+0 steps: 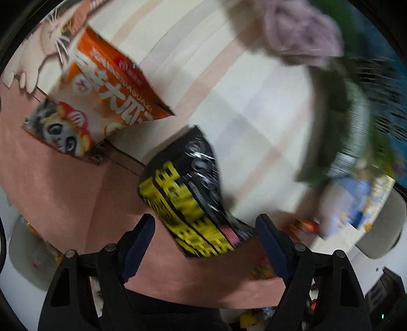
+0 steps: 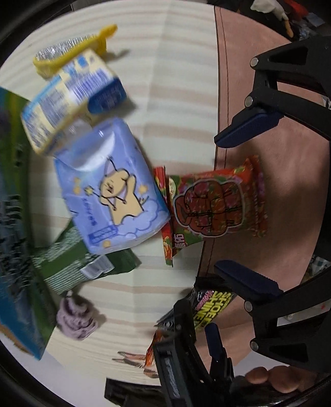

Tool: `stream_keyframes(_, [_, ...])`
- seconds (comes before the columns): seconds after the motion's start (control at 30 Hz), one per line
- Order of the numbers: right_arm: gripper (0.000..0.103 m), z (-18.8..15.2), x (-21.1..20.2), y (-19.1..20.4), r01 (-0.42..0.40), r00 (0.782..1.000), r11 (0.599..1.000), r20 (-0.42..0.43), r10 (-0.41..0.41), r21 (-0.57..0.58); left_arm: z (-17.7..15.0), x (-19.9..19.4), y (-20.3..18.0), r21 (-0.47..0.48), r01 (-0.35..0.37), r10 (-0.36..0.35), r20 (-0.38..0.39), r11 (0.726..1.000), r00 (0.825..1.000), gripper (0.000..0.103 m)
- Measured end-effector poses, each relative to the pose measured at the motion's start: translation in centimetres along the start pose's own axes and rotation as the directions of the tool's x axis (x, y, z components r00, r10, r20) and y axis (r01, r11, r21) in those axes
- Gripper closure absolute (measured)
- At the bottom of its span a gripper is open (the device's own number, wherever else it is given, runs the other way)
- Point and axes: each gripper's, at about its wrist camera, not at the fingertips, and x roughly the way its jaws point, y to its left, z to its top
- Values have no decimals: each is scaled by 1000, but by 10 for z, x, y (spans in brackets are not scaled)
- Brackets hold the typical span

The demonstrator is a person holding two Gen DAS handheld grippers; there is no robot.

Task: Organize soft objects
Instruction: 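Grasp the black shoe shine wipe pack with left gripper while right grasps red snack bag, then lower both held packs into the cardboard box and open both grippers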

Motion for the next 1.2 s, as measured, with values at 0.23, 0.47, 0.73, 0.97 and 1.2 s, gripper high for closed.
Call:
stream_keyframes(0.23, [48,-5,33,12,36,998,997,-42,-39,-67,-36,7,-33,256,-309,276,156,916,948,54])
stream_keyframes(0.47, [47,-20,42,7,45,997,994,-53,-51,-99,-76,13,-40,328,-393,328,237,859,914,51])
stream_keyframes(0.73, [55,-29,41,4,46,998,994,-43,-51,-103,-111,9,-18,249,-333,274,242,909,931,61])
stream_keyframes(0.97, [56,-60,-7,-20,-138,986,984,-105,126,-115,-198,-24,-37,332,-355,226,369,874,902,61])
stream_keyframes(1.2, [56,-54,-132,-44,-278,956,956,69,285,-94,-245,-136,-118,466,-321,70,478,824,875,61])
